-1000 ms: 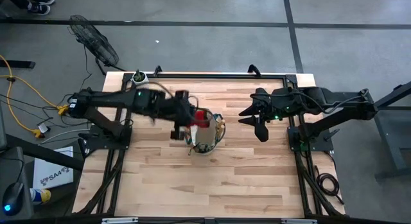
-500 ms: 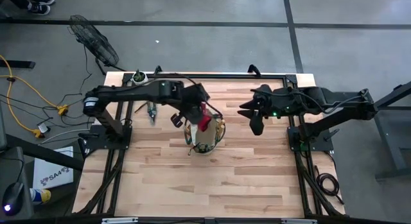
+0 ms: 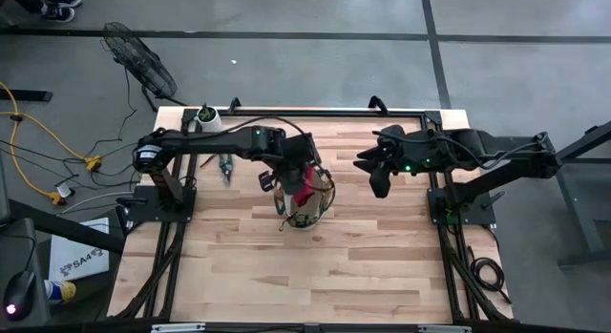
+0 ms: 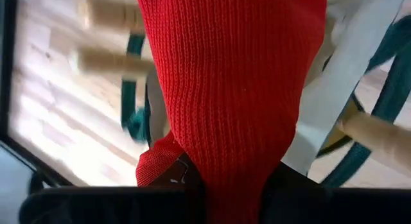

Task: Pick & Place Garden tools in Gardening bag
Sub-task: Put the red gloves into the gardening bag

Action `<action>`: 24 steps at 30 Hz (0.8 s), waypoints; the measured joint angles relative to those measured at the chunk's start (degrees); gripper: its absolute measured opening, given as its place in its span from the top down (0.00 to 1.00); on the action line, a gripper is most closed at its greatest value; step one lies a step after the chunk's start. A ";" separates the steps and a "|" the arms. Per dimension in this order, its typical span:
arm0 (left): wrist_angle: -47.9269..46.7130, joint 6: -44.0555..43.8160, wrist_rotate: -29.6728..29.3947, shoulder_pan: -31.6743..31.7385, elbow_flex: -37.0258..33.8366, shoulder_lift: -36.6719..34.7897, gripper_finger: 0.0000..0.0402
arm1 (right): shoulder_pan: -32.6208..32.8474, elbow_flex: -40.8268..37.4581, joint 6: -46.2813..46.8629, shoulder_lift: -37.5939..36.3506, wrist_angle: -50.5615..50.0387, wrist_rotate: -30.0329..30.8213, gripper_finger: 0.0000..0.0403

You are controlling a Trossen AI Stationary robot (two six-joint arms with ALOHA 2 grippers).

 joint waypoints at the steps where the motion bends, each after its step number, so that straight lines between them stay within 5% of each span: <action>1: 0.06 0.76 0.10 -0.19 0.00 0.00 0.88 | 0.00 0.00 0.01 -0.01 0.00 0.53 0.72; 24: -0.24 -0.73 -2.53 -1.58 -0.43 5.00 0.86 | 0.00 0.00 1.34 0.00 -0.48 0.59 0.72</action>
